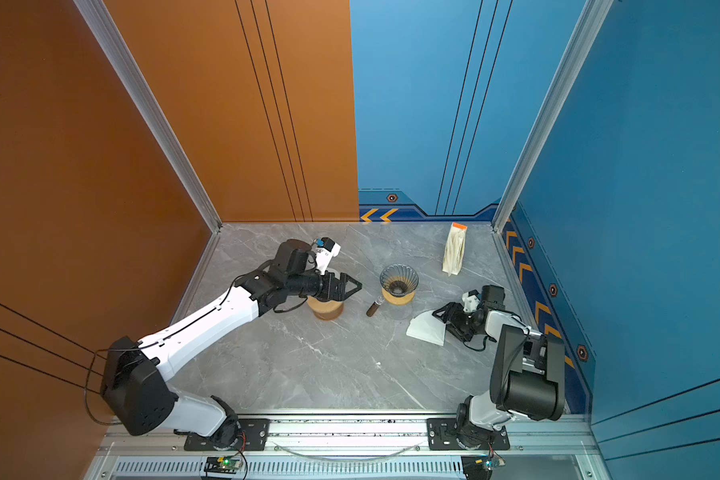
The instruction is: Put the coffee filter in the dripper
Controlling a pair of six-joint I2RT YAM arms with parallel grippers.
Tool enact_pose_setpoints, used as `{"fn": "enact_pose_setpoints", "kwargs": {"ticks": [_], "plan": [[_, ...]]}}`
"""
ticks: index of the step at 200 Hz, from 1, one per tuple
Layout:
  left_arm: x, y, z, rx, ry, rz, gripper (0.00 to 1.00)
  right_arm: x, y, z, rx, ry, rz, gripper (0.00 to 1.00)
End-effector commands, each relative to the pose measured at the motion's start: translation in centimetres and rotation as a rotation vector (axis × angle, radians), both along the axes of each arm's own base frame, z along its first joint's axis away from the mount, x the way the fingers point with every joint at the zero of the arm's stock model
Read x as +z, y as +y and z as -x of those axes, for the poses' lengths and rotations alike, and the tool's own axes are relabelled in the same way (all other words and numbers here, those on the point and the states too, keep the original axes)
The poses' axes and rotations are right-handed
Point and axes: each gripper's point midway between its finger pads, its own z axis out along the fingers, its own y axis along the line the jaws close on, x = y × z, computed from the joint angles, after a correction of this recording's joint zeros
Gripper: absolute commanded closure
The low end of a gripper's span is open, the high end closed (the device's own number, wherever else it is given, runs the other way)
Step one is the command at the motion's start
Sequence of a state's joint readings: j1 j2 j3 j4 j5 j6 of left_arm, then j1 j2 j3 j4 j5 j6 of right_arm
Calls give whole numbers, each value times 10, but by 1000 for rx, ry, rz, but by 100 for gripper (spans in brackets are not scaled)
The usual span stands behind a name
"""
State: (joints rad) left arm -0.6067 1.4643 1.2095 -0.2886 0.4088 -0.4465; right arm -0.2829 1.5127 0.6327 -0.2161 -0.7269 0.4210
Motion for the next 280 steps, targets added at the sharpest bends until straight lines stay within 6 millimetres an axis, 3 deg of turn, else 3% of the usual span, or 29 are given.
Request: {"fn": "enact_pose_setpoints", "kwargs": {"ticks": [1, 104, 186, 280], "plan": [[4, 6, 2, 18, 4, -3, 2, -25, 5, 22, -25, 98, -35, 37], [5, 0, 2, 3, 6, -1, 2, -3, 24, 14, -14, -64, -130, 52], [5, -3, 3, -3, 7, -2, 2, -2, 35, 17, 12, -103, -146, 69], [3, -5, 6, -10, 10, -5, 2, 0, 45, 12, 19, -142, -182, 81]]}}
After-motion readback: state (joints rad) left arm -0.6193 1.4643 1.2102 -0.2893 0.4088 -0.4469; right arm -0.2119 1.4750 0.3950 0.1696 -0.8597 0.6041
